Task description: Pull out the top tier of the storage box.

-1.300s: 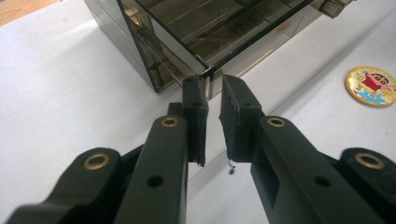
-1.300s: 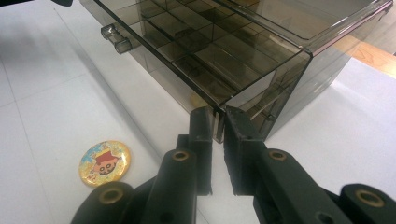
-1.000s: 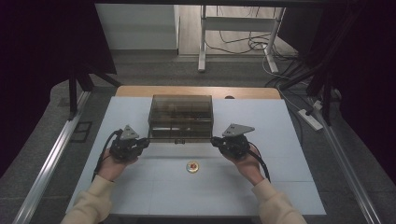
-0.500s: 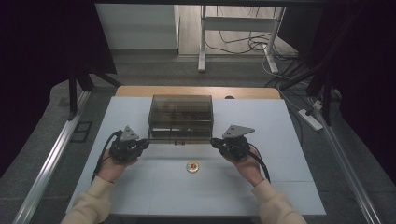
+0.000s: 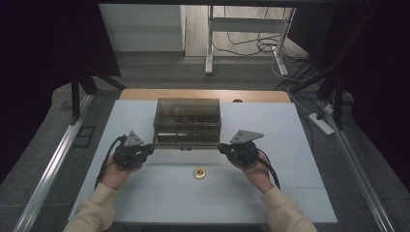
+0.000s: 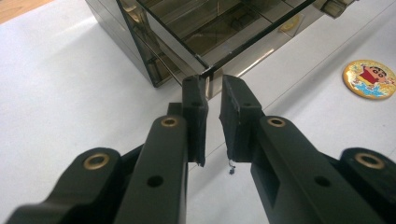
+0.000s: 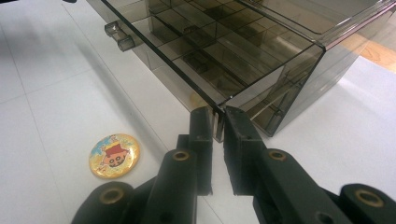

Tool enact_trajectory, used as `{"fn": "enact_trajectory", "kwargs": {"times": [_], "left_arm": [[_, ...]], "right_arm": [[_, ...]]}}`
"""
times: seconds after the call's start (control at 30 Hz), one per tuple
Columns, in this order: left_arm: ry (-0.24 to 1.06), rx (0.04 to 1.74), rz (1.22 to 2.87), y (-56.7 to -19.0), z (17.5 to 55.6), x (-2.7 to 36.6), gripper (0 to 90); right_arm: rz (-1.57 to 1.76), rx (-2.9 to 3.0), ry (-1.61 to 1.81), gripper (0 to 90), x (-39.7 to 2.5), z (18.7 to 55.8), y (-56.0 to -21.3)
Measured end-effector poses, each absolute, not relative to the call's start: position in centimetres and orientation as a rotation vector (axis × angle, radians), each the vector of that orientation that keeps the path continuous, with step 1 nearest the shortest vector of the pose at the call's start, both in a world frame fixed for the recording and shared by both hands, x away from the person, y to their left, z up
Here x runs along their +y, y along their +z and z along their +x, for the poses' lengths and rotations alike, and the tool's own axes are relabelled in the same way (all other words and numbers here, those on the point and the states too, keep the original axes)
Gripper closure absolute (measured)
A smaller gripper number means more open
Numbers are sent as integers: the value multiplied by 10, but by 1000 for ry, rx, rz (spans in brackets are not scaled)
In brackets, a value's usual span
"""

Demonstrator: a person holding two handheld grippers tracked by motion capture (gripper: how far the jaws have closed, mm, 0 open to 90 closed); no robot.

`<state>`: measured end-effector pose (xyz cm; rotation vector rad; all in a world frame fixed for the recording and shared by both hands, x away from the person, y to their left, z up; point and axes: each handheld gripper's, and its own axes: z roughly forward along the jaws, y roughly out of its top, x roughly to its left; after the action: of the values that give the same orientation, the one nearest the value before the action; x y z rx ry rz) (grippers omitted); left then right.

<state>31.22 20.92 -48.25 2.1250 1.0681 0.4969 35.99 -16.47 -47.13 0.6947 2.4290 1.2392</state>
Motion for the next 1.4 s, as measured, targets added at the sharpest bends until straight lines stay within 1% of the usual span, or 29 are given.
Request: {"fn": "enact_trajectory", "kwargs": {"times": [0.07, 0.13, 0.2, 0.27, 0.37, 0.5, 0.6, 0.73, 1.2, 1.4], "left_arm": [[492, 1061, 2124, -483, 312, 209, 770], [508, 1061, 2123, -482, 311, 208, 709], [517, 1076, 2107, -481, 311, 209, 627], [506, 1078, 2092, -480, 311, 211, 580], [482, 1065, 2073, -479, 310, 212, 486], [480, 1054, 2063, -477, 309, 211, 396], [479, 1053, 2049, -476, 307, 211, 344], [457, 1042, 2041, -474, 305, 210, 316], [414, 1006, 2054, -470, 302, 203, 303], [398, 982, 2079, -470, 301, 198, 290]], "right_arm": [[691, 2427, 1237, 809, -165, 360, -471], [675, 2423, 1222, 787, -164, 359, -472], [681, 2409, 1213, 714, -163, 359, -472], [689, 2405, 1203, 675, -163, 359, -472], [695, 2399, 1211, 560, -166, 358, -473], [702, 2398, 1244, 437, -172, 356, -474], [697, 2389, 1238, 387, -177, 354, -475], [721, 2396, 1237, 352, -187, 348, -477], [816, 2387, 1199, 233, -229, 331, -489], [812, 2390, 1178, 227, -236, 325, -494]]}}
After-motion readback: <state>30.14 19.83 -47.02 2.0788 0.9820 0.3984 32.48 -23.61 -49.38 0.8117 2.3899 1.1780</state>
